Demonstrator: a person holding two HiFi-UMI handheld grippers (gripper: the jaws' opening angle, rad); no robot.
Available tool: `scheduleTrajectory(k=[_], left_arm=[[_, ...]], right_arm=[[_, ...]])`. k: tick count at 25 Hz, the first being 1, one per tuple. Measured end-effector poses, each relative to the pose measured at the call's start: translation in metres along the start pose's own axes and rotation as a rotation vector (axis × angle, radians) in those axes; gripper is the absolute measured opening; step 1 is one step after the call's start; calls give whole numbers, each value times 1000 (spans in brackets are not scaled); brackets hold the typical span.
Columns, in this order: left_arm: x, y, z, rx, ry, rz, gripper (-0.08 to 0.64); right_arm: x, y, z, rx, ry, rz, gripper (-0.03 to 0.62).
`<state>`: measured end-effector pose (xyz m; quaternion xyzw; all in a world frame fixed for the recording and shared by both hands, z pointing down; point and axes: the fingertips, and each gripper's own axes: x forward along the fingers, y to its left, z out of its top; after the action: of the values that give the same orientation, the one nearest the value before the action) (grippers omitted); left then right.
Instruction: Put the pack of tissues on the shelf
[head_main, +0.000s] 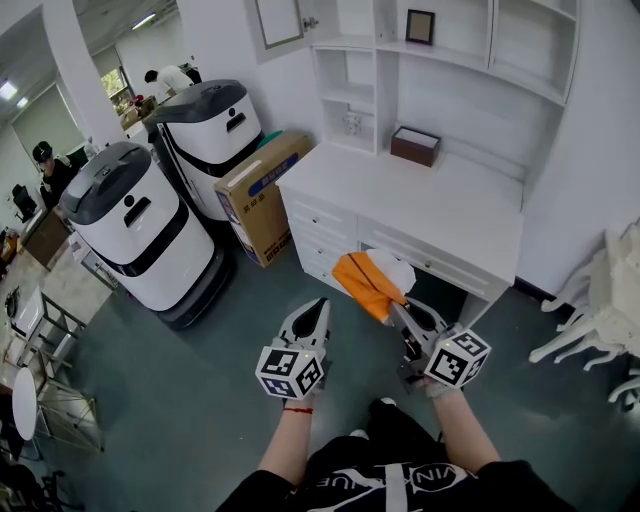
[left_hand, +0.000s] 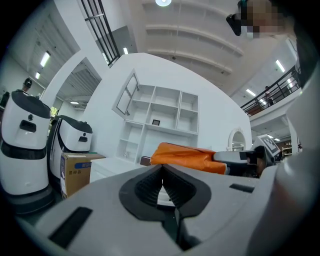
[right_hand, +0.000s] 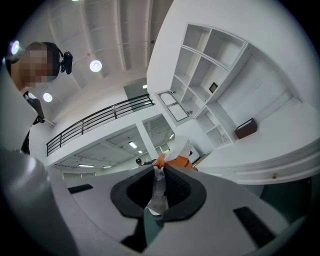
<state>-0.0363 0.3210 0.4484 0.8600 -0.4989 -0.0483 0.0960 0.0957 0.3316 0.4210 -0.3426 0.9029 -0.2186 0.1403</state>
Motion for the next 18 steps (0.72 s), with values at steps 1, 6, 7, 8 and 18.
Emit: scheduleTrajectory(k=[1,6,7,8,18], left_arm=[[4,2,-1,-5,2,1,8],[31,15,1,-6,1,-6,8],[38,19,3,-4,1,-6,8],[45,24,5,-2,1,-5,8],[135,71,27,14,2,-5,8]], right_arm=[[3,-5,1,0,1,-2,25],[23,-33,9,6,-1,-14,25],[29,-38,11,10,-2,-14,25],[35,-44,13,15,-2,-13,25],[105,-111,44,31,-1,-9,25]])
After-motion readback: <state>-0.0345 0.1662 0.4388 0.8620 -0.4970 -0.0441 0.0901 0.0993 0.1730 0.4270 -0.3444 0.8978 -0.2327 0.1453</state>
